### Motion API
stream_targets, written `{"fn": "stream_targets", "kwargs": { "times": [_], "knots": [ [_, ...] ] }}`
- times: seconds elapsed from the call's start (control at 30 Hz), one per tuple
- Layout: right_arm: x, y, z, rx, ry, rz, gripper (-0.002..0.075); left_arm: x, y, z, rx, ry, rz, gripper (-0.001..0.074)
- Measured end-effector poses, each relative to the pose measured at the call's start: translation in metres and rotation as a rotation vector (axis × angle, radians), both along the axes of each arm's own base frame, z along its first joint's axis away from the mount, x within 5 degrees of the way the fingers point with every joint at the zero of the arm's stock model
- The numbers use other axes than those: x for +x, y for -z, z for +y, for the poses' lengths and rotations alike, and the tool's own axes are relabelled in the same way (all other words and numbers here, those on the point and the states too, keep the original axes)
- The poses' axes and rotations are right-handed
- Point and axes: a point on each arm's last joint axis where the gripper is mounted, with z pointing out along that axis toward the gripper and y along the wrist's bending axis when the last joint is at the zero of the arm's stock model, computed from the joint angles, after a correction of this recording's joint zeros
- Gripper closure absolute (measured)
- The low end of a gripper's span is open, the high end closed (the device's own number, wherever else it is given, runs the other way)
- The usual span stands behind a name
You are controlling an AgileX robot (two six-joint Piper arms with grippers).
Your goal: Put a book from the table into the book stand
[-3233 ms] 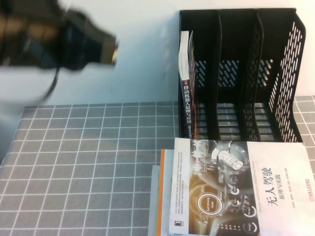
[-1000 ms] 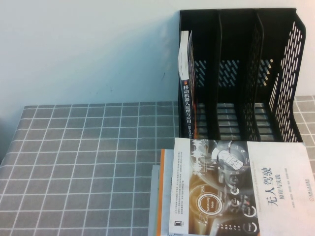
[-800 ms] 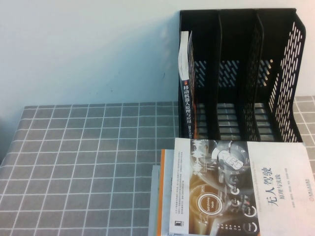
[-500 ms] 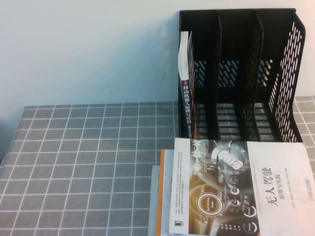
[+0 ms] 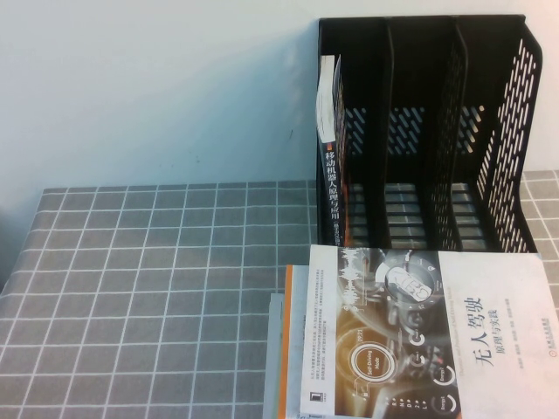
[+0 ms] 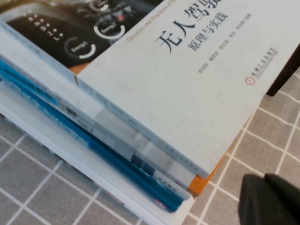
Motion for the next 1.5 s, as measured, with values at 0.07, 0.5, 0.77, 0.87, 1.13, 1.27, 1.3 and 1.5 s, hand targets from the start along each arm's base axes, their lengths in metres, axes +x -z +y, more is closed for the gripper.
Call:
{"fn": "stream_targets", "kwargs": {
  "times": [0.07,0.5,0.77,0.87,1.13,1.27,1.3,1.5],
  "knots": [
    [0.0,0.0,0.0,0.0,0.0,0.0,0.0729,0.0,0.0,0.0,0.0,0.0,0.0,0.0737],
    [0.0,0.001,0.0,0.007,0.005,-0.006,0.0729,0.0,0.0,0.0,0.002,0.0,0.0,0.0737],
    [-0.003,0.014,-0.019,0.011,0.241,-0.269,0.0729,0.0,0.0,0.0,0.002,-0.001,0.0,0.0737],
    [-0.008,0.023,-0.027,-0.007,0.318,-0.419,0.0729,0.0,0.0,0.0,0.002,-0.001,0.0,0.0737],
    [-0.018,0.06,-0.035,0.064,0.479,-0.443,0.0729,0.0,0.0,0.0,0.002,-0.001,0.001,0.0738],
    [-0.021,0.068,-0.038,0.04,0.538,-0.356,0.0729,0.0,0.0,0.0,0.002,-0.001,0.002,0.0738],
    [-0.021,0.069,-0.039,0.039,0.544,-0.35,0.0729,0.0,0.0,0.0,0.002,-0.001,0.002,0.0738],
    [-0.022,0.069,-0.039,0.04,0.551,-0.344,0.0729,0.0,0.0,0.0,0.002,-0.001,0.003,0.0738]
  ]
}}
